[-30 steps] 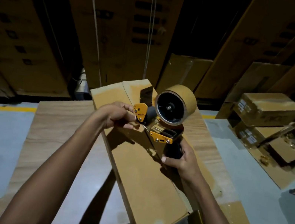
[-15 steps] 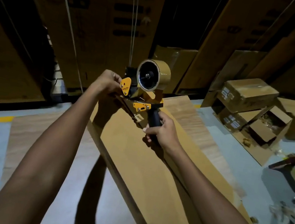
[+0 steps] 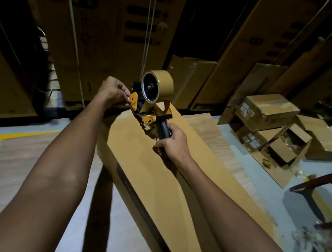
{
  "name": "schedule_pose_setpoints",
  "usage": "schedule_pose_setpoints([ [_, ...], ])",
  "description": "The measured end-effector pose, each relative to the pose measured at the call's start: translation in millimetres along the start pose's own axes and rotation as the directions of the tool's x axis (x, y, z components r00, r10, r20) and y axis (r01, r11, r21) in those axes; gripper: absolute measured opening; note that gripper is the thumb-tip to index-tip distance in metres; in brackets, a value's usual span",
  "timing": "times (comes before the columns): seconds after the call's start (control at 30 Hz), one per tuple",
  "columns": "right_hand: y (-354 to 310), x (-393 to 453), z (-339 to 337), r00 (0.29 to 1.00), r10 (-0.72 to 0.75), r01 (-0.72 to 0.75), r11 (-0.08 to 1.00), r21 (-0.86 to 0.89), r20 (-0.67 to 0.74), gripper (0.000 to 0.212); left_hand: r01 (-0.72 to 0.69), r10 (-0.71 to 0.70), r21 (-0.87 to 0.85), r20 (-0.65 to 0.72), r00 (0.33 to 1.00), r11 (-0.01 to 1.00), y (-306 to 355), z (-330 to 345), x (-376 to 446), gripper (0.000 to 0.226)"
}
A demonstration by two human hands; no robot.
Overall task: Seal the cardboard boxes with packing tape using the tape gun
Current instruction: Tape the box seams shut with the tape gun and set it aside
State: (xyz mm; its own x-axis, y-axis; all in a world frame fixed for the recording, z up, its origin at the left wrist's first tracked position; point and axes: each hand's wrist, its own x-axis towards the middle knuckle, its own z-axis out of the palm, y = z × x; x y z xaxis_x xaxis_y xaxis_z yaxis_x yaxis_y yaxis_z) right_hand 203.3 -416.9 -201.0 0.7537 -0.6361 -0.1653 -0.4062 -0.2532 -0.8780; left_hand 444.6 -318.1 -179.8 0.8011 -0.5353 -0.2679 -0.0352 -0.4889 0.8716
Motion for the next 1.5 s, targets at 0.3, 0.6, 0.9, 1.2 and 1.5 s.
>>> schedule_pose_setpoints([
  [0.3, 10.5, 0.6, 0.5, 0.999, 0.021, -0.026, 0.994, 0.107, 0.048, 0.043, 0.187, -0.182, -0.02, 0.155, 0.971, 0.982, -6.3, 7.9, -11.4, 0.029],
  [0.6, 14.4, 1.7, 2.6, 0.999, 0.022, -0.028, 0.989, 0.147, 0.041, 0.043, 0.201, -0.197, 0.012, 0.271, 0.942, 0.979, -7.1, 3.5, -10.4, 0.012],
  [0.9, 16.5, 1.2, 3.8, 0.999, 0.013, -0.021, 0.988, 0.152, 0.049, 0.046, 0.068, -0.072, 0.022, 0.258, 0.963, 0.997, -13.5, 5.1, -16.8, 0.017],
  [1.2, 9.5, 0.6, -0.5, 0.998, 0.023, -0.034, 0.984, 0.177, 0.064, 0.046, 0.124, -0.116, -0.187, 0.055, 0.992, 0.975, -15.8, 20.0, -19.8, 0.013],
  [1.5, -12.7, 17.3, 7.4, 0.998, 0.046, -0.048, 0.997, 0.065, 0.037, 0.043, 0.232, -0.262, -0.361, -0.038, 0.964, 0.903, -24.8, 20.7, -13.6, 0.018],
])
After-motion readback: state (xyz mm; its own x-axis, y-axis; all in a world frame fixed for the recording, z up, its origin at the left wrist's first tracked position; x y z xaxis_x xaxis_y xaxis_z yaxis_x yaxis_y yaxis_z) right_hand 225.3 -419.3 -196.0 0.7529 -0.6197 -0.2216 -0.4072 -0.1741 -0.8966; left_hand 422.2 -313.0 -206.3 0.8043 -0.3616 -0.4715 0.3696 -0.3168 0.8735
